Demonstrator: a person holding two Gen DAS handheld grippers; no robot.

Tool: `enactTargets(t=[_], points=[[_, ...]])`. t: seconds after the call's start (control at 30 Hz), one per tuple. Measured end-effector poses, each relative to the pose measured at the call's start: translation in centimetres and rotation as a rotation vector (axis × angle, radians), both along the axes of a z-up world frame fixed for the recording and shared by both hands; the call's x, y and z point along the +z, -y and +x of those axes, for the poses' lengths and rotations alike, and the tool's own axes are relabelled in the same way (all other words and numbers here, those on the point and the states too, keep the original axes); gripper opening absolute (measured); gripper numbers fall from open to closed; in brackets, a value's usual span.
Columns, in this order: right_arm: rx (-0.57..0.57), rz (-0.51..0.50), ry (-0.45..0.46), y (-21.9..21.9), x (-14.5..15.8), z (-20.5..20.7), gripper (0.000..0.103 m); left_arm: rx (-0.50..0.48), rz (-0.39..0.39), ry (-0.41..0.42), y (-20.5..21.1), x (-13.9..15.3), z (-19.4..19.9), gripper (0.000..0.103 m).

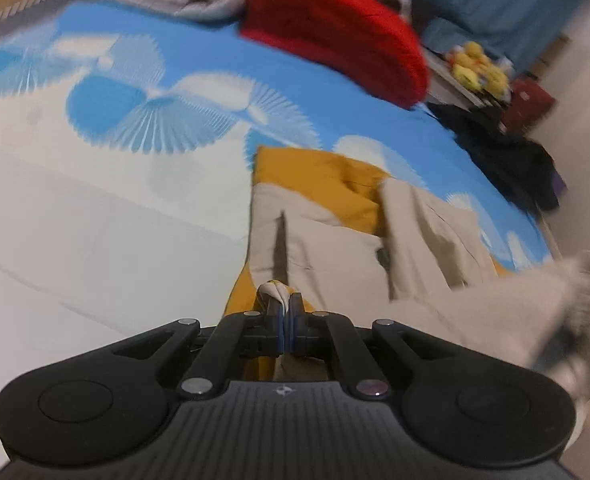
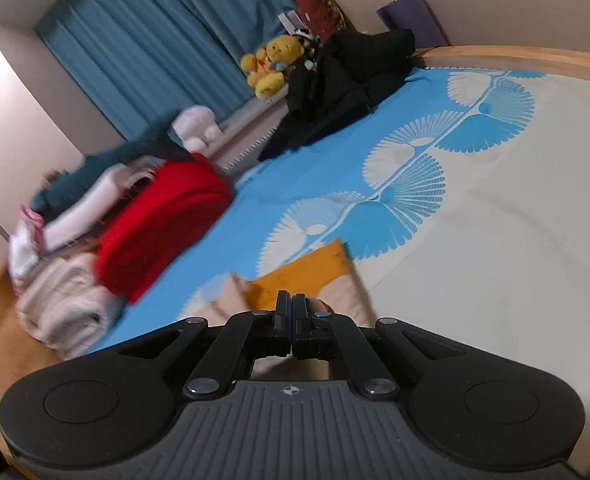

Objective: Fold large clothes

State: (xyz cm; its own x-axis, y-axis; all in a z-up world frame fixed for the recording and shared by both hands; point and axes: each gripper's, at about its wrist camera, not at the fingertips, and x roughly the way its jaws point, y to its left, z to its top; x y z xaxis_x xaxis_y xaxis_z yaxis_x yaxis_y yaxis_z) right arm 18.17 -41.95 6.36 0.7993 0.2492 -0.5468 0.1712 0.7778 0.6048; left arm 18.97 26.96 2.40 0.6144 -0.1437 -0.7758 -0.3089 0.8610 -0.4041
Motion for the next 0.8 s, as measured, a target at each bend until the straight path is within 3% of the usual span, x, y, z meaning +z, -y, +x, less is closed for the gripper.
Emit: enactTargets(t=[0.07, 0.2, 0.37, 0.43, 0.53, 0.8], points=[[0.016, -0.026, -0.026, -1.0, -1.1, 1.7, 0.0, 0.064, -0.04, -0.046, -0.5, -1.2, 1.2, 0.008], [0.033, -0.101, -0.061, -2.9, -2.5, 4.0, 0.0, 0.094, -0.055, -0.014, -0.5, -0.7, 2.1, 0.022], [-0.024, -0.127, -0.073, -3.1, -2.5, 4.5, 0.004, 0.154, 0.063, 0.025, -0.8, 1.1, 1.4, 0.035], [-0.029, -0.14, -0.063, -2.8, -2.2, 4.2, 0.006, 0.153, 0.056, 0.031, -1.0, 1.5, 0.9, 0.037], [-0.024, -0.168, -0.054, -2.8, -1.8, 3.4, 0.019, 0.124, 0.09, 0.007, -0.5, 1.6, 0.4, 0.039], [-0.011, -0.162, -0.055, -2.2, -1.1, 1.4, 0.026, 0.089, 0.123, -0.009, 0.8, 2.1, -0.6, 0.039]])
